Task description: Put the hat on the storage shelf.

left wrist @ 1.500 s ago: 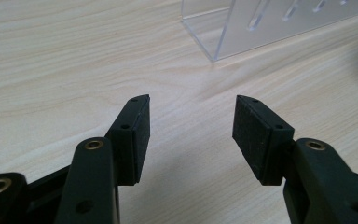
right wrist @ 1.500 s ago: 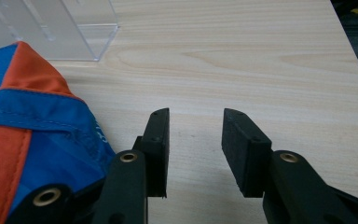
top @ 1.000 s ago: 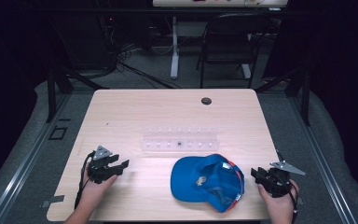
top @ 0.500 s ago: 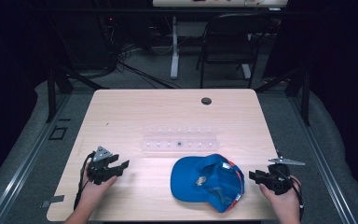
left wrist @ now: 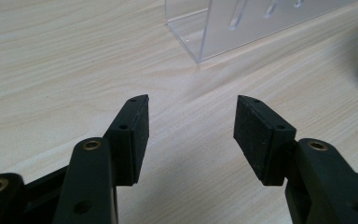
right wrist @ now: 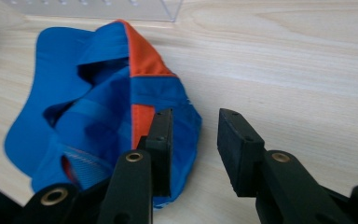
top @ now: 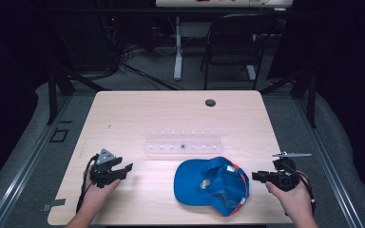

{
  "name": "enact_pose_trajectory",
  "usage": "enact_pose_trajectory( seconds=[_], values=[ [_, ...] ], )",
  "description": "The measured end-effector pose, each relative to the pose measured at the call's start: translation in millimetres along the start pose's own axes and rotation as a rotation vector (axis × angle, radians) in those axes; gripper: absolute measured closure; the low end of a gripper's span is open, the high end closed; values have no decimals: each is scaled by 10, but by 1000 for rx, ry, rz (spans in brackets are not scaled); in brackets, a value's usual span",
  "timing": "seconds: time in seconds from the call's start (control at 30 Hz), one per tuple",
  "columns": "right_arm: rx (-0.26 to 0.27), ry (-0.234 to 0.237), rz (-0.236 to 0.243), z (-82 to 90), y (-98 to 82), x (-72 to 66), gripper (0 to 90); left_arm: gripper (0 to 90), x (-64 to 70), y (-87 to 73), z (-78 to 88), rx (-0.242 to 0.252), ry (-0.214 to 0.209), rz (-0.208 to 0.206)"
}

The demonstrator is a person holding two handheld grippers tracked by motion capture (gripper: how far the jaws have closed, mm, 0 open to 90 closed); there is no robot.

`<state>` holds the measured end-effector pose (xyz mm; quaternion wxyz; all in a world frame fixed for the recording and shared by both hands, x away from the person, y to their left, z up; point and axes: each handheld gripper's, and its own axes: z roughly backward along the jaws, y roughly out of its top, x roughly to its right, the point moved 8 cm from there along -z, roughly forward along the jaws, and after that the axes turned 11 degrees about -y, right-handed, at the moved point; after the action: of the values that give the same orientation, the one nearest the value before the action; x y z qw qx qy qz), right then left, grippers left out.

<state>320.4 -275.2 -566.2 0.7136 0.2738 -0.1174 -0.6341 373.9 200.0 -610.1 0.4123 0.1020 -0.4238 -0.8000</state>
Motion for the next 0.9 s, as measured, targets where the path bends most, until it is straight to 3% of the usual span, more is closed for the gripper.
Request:
enact_pose_trajectory(
  seconds=[0.27,0.47,0.63,0.9],
  values=[
    [-72,62,30,16,14,-93,640,458,12,-5,-8,-5,-3,-2],
    [-122,121,5,-21,-26,-131,630,456,9,-6,-8,-5,-2,-4],
    [-108,112,1,2,-25,-150,635,456,15,-10,-7,-8,-1,-3],
    [-170,169,12,-2,-110,-255,627,455,16,-4,-7,-4,3,-11]
  ],
)
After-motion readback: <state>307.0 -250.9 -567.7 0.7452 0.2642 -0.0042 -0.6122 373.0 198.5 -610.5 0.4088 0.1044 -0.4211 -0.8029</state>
